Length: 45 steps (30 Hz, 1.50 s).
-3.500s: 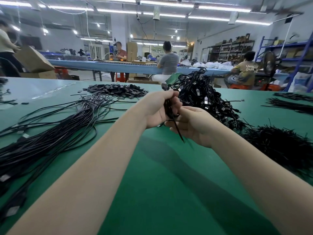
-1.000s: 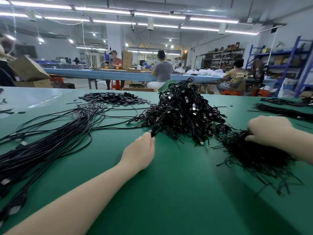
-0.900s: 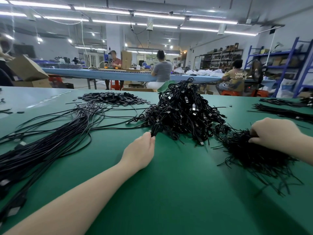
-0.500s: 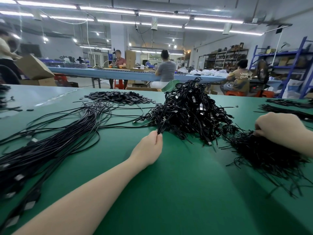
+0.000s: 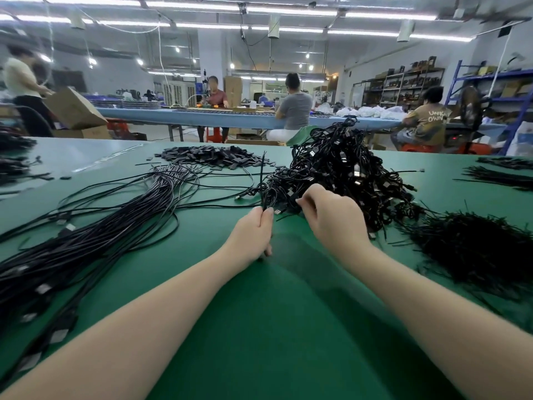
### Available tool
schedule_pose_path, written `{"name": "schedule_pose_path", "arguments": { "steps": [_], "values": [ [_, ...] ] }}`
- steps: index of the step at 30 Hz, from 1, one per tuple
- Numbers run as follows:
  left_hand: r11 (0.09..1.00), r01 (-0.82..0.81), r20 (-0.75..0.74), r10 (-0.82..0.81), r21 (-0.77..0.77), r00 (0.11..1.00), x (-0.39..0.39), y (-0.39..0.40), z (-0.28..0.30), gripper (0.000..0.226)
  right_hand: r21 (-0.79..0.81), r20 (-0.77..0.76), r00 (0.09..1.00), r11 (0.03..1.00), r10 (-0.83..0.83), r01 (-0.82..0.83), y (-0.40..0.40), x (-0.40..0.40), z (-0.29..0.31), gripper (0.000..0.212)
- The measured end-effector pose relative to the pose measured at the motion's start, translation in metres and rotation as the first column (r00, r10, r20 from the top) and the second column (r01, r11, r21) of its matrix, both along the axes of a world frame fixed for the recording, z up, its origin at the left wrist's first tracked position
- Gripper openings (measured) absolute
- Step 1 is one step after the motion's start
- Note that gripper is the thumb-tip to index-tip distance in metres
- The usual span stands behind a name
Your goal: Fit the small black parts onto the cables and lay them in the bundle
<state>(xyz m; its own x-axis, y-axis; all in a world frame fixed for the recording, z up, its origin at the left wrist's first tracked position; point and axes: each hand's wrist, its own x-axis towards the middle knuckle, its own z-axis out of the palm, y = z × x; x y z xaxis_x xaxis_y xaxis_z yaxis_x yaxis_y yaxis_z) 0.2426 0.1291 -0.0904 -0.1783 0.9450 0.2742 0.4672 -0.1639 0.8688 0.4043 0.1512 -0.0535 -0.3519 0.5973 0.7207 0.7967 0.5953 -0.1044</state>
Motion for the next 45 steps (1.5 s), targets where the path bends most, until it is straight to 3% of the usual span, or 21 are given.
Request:
{"name": "schedule_pose_path", "arguments": {
  "steps": [7,12,17,21,24,27,29,30,32,34,36,37,38,39,40,42,43,45],
  "values": [
    [0.998,-0.063,-0.362,0.067,0.024,0.93,0.012,0.008,-0.005,0.034,0.19,-0.226,0.965,0.977,0.135,-0.093,0.005,-0.006,-0.027,0.011],
    [0.994,-0.061,-0.455,0.096,0.09,0.885,0.013,0.006,-0.006,0.029,0.232,-0.21,0.957,0.961,0.2,-0.15,0.003,-0.008,-0.027,0.014],
    [0.987,-0.119,-0.521,0.159,0.109,0.839,0.014,0.0,-0.007,0.025,0.328,-0.074,0.977,0.93,0.201,-0.167,-0.002,-0.007,-0.021,0.017],
    [0.97,-0.189,-0.68,0.242,0.153,0.692,0.018,-0.002,-0.006,0.02,0.312,-0.046,0.98,0.935,0.195,-0.172,-0.01,-0.009,-0.015,0.018],
    [0.96,-0.206,-0.821,0.268,0.187,0.505,0.026,-0.002,-0.007,0.026,0.301,0.16,0.983,0.944,0.091,-0.136,-0.012,-0.007,0.003,0.022],
    [0.965,-0.2,-0.86,0.245,0.17,0.447,0.028,-0.004,-0.001,0.029,0.128,0.436,0.9,0.989,0.005,-0.068,-0.011,-0.003,0.035,0.022],
    [0.957,-0.082,-0.907,0.291,0.279,0.303,0.028,-0.008,0.001,0.03,-0.176,0.505,0.858,0.984,0.093,-0.003,-0.003,0.002,0.058,0.021],
    [0.942,0.007,-0.907,0.32,0.335,0.274,0.028,-0.011,0.002,0.028,-0.364,0.523,0.835,0.931,0.172,0.036,0.003,0.005,0.068,0.023],
    [0.934,0.167,-0.918,0.257,0.316,0.301,0.03,-0.015,0.005,0.027,-0.606,0.489,0.817,0.792,0.305,0.067,0.017,0.013,0.081,0.023],
    [0.945,0.231,-0.921,0.136,0.232,0.366,0.03,-0.017,0.006,0.03,-0.793,0.356,0.857,0.606,0.372,0.066,0.029,0.026,0.079,0.024],
    [0.951,0.261,-0.865,0.009,0.162,0.502,0.027,-0.018,0.004,0.025,-0.959,0.085,0.93,0.284,0.358,-0.022,0.034,0.038,0.067,0.025],
    [0.953,0.277,-0.796,-0.071,0.124,0.601,0.026,-0.018,0.003,0.023,-0.981,-0.12,0.947,0.112,0.299,-0.16,0.034,0.042,0.057,0.021],
    [0.951,0.294,-0.683,-0.153,0.095,0.714,0.026,-0.018,0.002,0.023,-0.942,-0.329,0.922,-0.008,0.202,-0.334,0.033,0.042,0.046,0.016],
    [0.949,0.302,-0.521,-0.214,0.088,0.826,0.027,-0.017,0.002,0.025,-0.874,-0.486,0.869,-0.043,0.091,-0.484,0.031,0.039,0.036,0.011],
    [0.953,0.29,-0.317,-0.25,0.085,0.915,0.028,-0.016,0.002,0.027,-0.805,-0.593,0.805,-0.011,-0.016,-0.593,0.028,0.032,0.025,0.012],
    [0.972,0.227,0.061,-0.23,0.052,0.971,0.028,-0.012,0.005,0.029,-0.67,-0.741,0.648,0.143,-0.176,-0.728,0.021,0.009,0.001,0.019],
    [0.981,0.192,0.17,-0.194,0.027,0.966,0.027,-0.009,0.006,0.028,-0.609,-0.792,0.569,0.236,-0.219,-0.757,0.016,-0.004,-0.009,0.021],
    [0.991,0.132,0.231,-0.127,-0.006,0.965,0.025,-0.005,0.007,0.026,-0.54,-0.84,0.497,0.418,-0.216,-0.731,0.01,-0.021,-0.025,0.021]
  ]
}}
